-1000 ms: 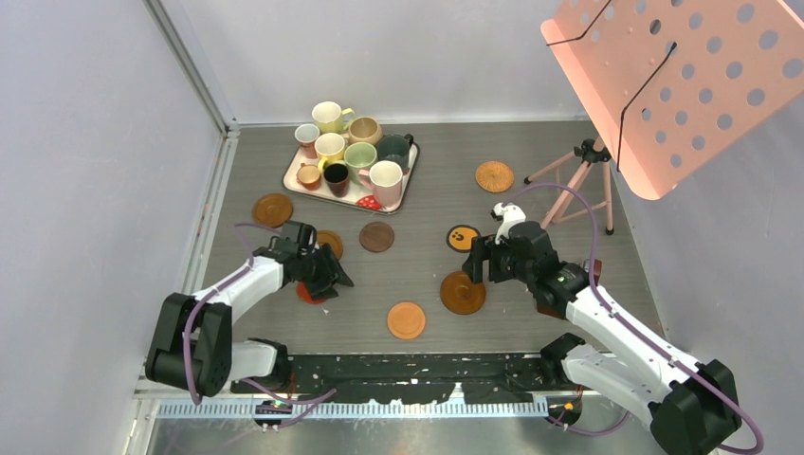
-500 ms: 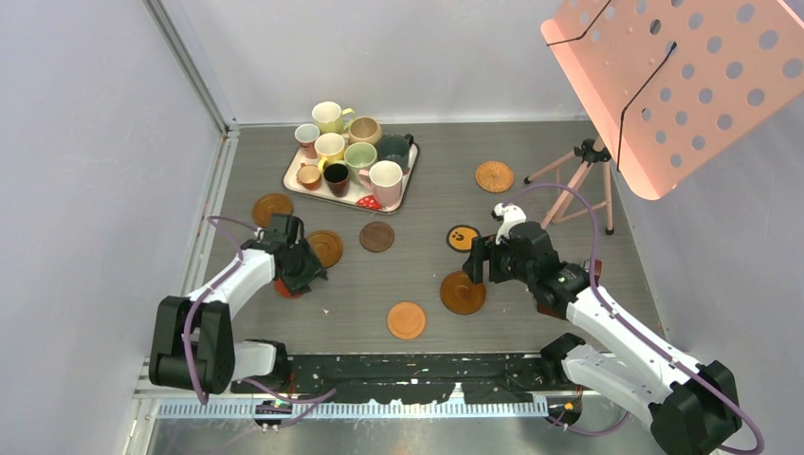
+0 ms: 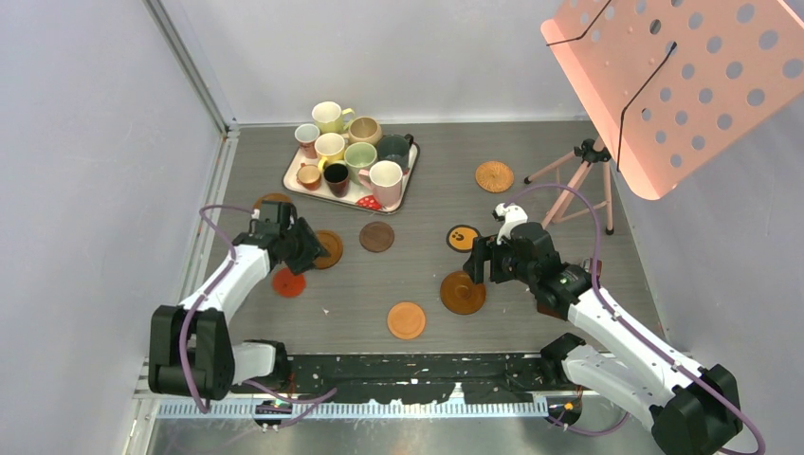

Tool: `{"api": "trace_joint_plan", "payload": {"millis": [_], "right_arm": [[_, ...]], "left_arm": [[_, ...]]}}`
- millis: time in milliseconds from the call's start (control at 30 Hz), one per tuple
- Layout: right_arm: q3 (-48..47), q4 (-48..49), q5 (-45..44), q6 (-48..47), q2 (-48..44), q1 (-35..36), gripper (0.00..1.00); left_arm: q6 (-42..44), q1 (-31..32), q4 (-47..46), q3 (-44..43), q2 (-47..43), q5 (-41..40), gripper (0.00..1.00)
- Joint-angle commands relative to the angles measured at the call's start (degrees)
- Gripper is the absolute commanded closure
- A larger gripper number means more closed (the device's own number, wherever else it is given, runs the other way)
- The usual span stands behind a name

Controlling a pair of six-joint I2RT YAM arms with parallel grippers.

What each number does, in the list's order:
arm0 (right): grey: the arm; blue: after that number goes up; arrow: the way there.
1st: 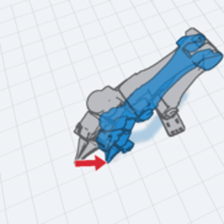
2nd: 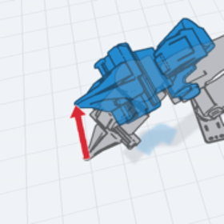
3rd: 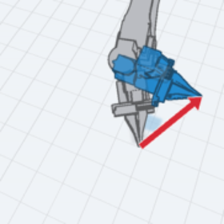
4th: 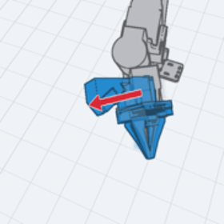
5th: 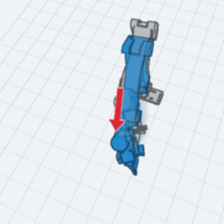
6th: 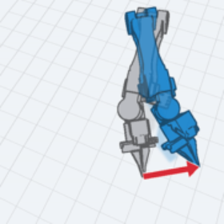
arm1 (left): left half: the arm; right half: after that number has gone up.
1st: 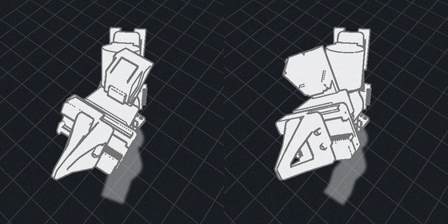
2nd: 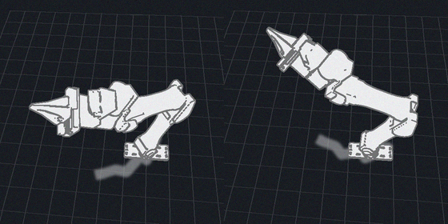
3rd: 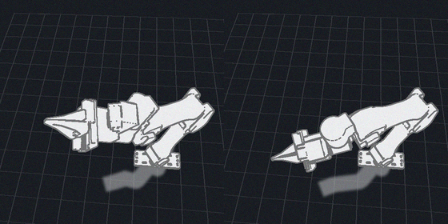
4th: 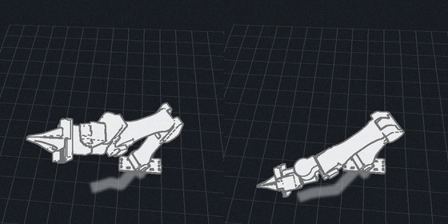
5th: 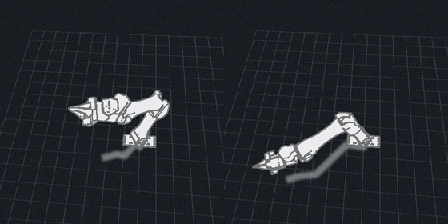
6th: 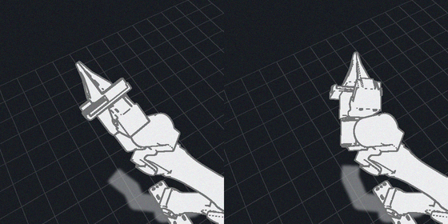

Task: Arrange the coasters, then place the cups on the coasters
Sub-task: Move the coaster to the center of the board, then move the coaster to the corner of the board.

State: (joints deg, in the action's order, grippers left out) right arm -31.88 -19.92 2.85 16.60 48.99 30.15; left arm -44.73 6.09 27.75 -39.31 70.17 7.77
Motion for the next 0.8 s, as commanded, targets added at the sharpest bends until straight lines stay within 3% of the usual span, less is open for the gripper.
{"api": "trace_joint_plan", "payload": {"millis": [0, 233, 367, 533, 767], "right_arm": [[-0.97, 0.97, -0.25, -0.49, -0.33, 0.17, 0.2], [-0.51, 1.03, 0.25, -0.3, -0.57, 0.17, 0.19], [-0.22, 1.18, 0.27, -0.26, -0.99, 0.19, 0.2], [-0.18, 1.65, 0.83, -0.26, -0.47, 0.29, 0.2], [-0.61, 1.75, 0.92, -0.81, 0.21, 0.22, 0.2]], "left_arm": [[1.01, -0.11, -5.0, -4.31, 4.89, 2.25, 0.5], [0.65, -2.76, -5.16, -8.03, 13.06, -1.23, 0.51], [0.52, -5.78, 1.49, -10.69, 15.86, -6.15, 0.52], [1.72, -10.8, 3.8, -10.92, 14.1, -12.97, 0.52], [2.47, -15.83, 2.26, -12.67, 13.47, -11.44, 0.51]]}}
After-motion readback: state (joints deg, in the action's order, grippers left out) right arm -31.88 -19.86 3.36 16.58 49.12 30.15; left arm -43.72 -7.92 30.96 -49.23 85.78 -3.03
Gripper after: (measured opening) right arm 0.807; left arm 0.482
